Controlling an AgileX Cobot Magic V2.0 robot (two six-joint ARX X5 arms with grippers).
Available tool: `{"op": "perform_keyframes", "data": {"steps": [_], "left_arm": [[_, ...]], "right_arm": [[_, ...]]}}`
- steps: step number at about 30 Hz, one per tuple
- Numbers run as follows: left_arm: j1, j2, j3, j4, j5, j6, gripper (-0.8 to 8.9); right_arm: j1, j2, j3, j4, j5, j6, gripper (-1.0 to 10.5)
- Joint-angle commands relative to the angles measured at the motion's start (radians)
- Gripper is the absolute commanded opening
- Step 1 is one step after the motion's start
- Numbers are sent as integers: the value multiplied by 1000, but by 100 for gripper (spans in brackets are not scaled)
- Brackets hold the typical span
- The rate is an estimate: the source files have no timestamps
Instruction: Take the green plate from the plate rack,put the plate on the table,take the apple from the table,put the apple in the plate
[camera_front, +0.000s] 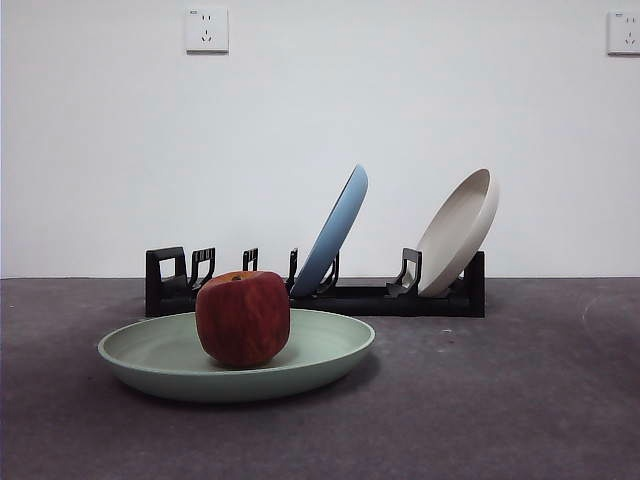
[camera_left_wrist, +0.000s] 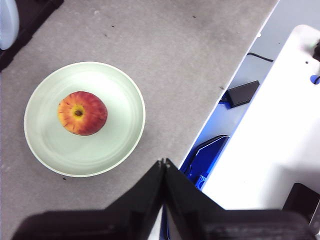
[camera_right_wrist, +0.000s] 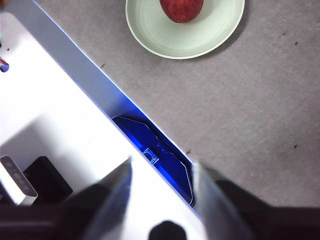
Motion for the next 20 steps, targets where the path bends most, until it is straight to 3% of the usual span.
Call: {"op": "perform_keyframes", "data": {"steps": [1, 20], "left_arm": [[-1, 1, 1, -1, 3, -8, -8], [-2, 1, 1, 23, 3, -7, -3]], "right_arm": [[3, 0, 1, 10, 0, 25, -1], [1, -2, 1, 10, 3, 25, 2]]}}
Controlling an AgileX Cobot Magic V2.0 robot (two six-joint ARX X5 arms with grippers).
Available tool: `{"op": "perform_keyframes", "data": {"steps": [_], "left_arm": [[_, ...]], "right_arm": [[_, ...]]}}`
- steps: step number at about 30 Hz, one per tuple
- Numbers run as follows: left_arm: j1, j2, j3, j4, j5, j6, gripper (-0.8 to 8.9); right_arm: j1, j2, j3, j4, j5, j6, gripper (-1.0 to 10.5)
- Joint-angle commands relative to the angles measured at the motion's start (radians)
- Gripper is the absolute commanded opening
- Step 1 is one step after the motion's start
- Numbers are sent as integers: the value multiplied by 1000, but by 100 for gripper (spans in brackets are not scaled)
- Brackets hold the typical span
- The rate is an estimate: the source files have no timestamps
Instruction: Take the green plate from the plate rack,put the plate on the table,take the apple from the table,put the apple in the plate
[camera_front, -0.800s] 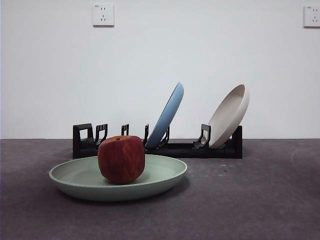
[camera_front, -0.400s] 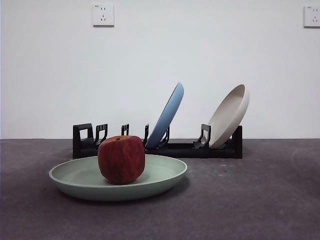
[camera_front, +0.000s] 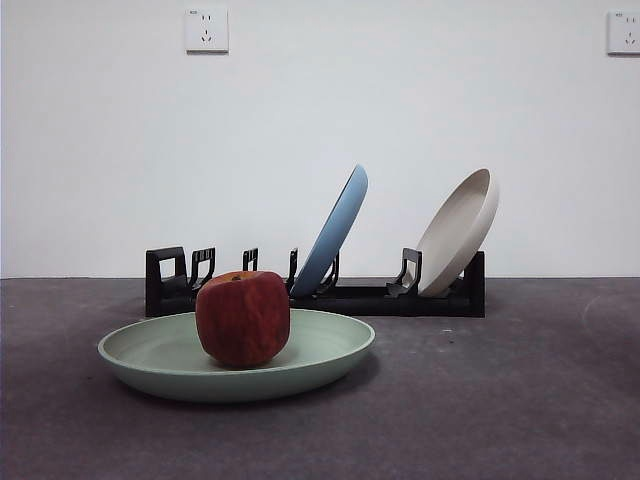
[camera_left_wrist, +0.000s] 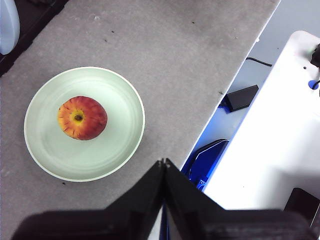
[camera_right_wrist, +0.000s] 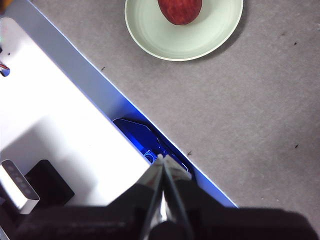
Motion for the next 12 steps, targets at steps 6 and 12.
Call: {"op": "perform_keyframes", "data": {"steps": [6, 12], "left_arm": [[58, -27, 1, 122, -24, 88, -3], [295, -130, 0, 410, 54, 205, -3]], "right_arm": [[1, -2, 1, 5, 2, 10, 2], [1, -3, 1, 5, 2, 10, 2]]}}
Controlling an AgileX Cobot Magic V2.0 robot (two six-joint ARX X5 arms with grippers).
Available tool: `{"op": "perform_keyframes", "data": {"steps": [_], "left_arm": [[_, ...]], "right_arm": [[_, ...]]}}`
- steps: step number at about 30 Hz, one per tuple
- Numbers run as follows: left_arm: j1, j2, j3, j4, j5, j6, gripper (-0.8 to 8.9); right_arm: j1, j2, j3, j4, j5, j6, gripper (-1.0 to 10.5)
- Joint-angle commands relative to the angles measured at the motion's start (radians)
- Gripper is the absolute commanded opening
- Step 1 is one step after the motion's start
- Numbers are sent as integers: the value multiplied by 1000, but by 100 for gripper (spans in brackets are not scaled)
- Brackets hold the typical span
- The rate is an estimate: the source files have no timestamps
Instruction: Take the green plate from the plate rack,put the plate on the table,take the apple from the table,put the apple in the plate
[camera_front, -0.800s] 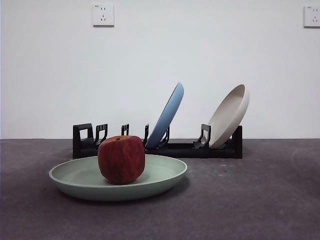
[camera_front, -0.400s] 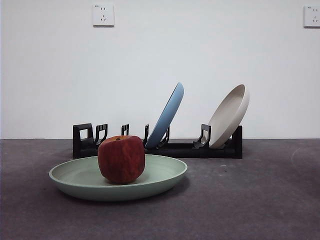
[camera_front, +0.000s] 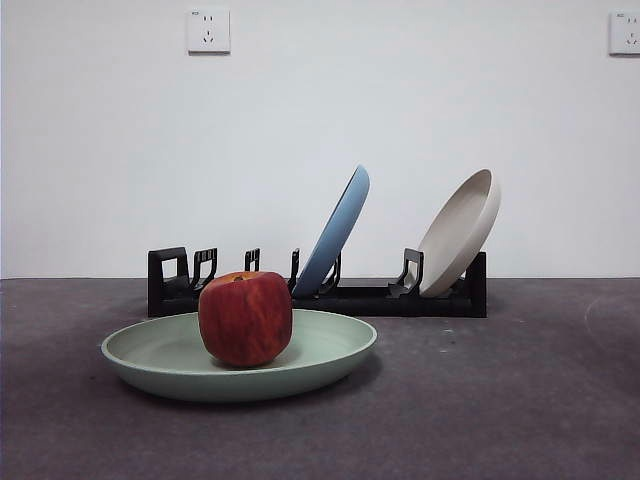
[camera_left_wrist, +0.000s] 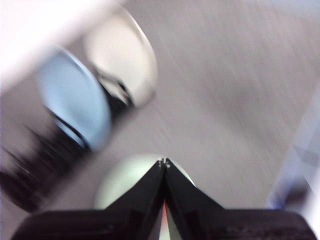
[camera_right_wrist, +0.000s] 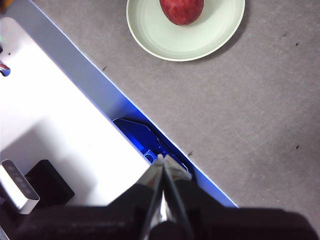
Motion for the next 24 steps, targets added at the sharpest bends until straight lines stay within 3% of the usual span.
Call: {"op": "perform_keyframes", "data": {"steps": [1, 5, 12, 17, 24], "left_arm": [[145, -61, -1, 107, 86, 65, -3], [370, -150, -40, 209, 211, 65, -3], [626, -387, -295, 397, 209, 69, -3], [715, -573, -591, 543, 213, 52, -3], [773, -779, -943, 578, 208, -47, -3]], "right_arm": [[1, -3, 1, 5, 2, 10, 2], [1, -3, 1, 5, 2, 10, 2], [1, -3, 1, 5, 2, 10, 2], [1, -3, 1, 5, 2, 9, 2], [1, -3, 1, 5, 2, 10, 2]]}}
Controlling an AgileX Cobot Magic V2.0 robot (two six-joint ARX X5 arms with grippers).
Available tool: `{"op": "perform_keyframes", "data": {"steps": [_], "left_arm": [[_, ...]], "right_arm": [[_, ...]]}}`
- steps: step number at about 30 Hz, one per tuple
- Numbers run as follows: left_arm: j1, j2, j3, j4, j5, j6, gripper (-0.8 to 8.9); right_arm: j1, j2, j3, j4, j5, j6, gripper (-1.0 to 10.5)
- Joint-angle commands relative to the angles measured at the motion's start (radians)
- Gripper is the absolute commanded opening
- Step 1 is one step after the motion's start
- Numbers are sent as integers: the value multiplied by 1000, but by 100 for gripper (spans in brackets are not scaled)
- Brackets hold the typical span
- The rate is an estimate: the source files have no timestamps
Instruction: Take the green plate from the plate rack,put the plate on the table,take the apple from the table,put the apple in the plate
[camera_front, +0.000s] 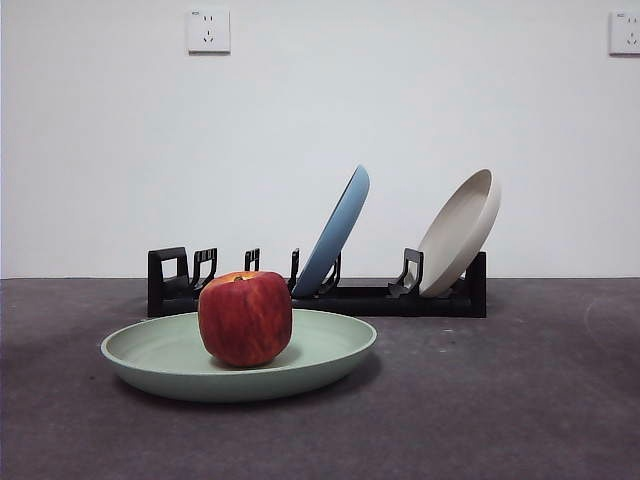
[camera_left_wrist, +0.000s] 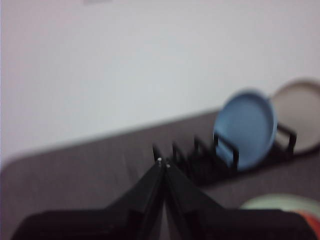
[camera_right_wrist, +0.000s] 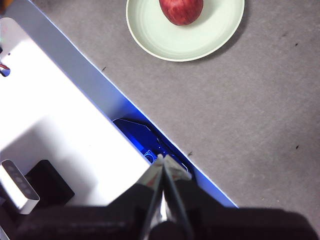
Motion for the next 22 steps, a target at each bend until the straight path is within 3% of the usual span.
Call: {"op": "perform_keyframes", "data": {"steps": [1, 11, 22], "left_arm": [[20, -76, -126, 30, -1, -56, -3], [50, -254, -433, 151, -4, -143, -3], [50, -300, -554, 140, -28, -177, -3]], "right_arm": [[1, -2, 1, 5, 2, 10, 2], [1, -2, 1, 5, 2, 10, 2], [1, -2, 1, 5, 2, 10, 2]]}}
